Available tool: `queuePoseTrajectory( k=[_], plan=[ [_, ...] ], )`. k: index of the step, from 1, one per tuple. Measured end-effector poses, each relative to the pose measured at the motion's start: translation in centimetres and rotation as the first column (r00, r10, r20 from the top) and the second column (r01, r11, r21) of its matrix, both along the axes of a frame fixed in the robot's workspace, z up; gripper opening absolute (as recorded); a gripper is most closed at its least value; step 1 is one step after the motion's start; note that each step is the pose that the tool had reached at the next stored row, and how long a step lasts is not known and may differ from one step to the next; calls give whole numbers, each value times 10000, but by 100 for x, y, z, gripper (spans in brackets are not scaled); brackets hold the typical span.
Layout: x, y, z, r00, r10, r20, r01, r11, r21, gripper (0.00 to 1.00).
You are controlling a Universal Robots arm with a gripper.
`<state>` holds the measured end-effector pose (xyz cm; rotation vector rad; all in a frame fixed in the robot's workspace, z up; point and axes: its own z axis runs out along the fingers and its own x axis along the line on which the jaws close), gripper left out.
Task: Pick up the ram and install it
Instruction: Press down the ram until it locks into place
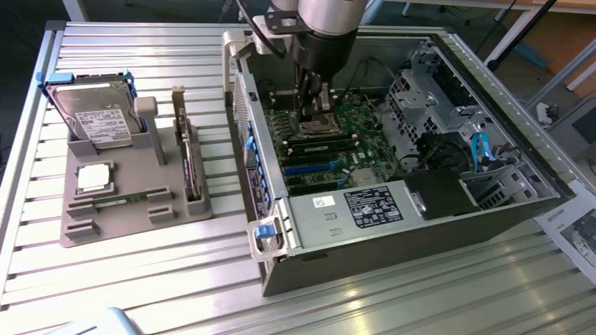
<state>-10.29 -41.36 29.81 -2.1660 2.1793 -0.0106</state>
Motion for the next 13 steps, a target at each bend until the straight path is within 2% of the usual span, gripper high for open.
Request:
queuePoseTrajectory(
  k=[6,11,13],
  plan=[
    [0,0,162,10000,-1,0,1,10000,-3,10],
    [6,1,167,10000,-2,-1,2,10000,-5,10],
    [60,0,167,10000,-2,-1,2,10000,-4,10]
  ],
)
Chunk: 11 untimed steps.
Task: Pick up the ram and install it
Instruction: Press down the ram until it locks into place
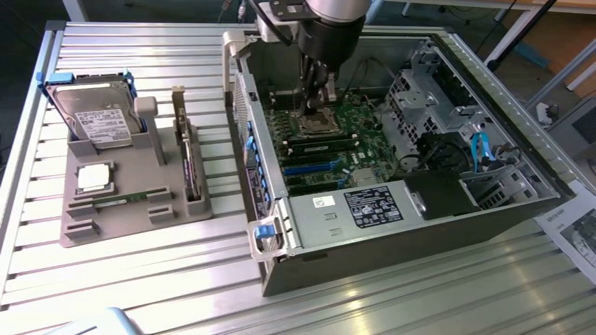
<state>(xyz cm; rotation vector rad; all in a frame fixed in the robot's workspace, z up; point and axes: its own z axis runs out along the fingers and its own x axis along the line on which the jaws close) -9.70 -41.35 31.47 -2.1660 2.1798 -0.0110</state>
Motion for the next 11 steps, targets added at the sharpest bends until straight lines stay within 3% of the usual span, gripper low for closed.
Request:
queuePoseTrajectory(
  k=[11],
  plan=[
    [610,1,-1,10000,2,1,-2,10000,2,10]
  ],
)
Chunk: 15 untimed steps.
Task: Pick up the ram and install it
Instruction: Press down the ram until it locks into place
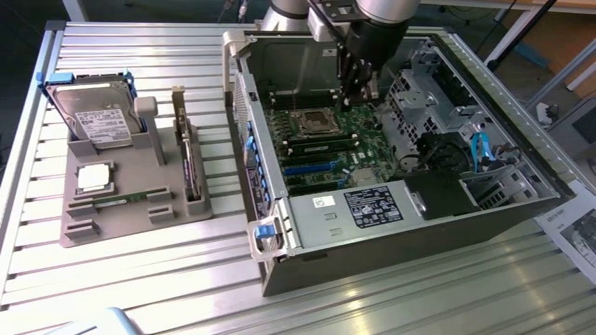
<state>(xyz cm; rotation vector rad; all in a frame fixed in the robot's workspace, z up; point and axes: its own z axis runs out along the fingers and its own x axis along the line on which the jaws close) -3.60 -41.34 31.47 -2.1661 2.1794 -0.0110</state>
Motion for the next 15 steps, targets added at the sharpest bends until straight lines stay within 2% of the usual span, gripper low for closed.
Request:
queuePoseTrajectory(
  k=[2,15],
  plan=[
    [126,0,0,10000,0,1,0,10000,-1,10],
    [128,0,0,10000,-1,0,1,10000,0,10]
  ],
)
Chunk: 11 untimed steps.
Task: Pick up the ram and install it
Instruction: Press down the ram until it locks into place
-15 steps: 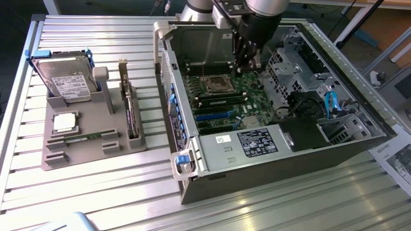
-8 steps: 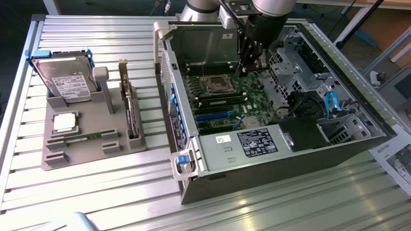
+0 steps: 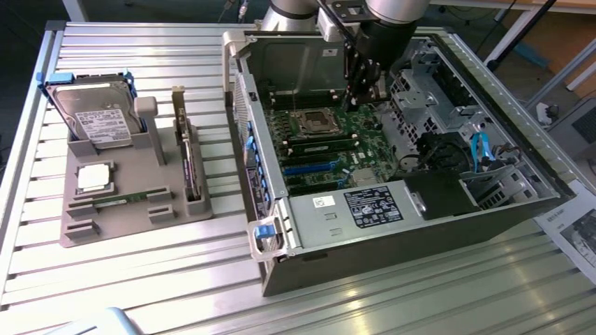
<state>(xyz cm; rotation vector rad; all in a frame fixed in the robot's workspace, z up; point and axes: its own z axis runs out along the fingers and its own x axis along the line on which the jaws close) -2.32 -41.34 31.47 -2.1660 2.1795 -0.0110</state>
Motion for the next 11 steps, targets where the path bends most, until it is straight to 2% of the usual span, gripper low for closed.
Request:
queuePoseTrajectory(
  k=[3,7,8,9,11],
  plan=[
    [0,0,0,10000,-34,-1,34,10000,0,10],
    [0,0,0,9968,-804,0,804,9968,0,10],
    [0,0,0,9951,-993,0,993,9951,0,10],
    [0,0,0,9906,-1367,0,1367,9906,0,10],
    [0,0,0,9838,-1793,0,1793,9838,0,10]
  ],
)
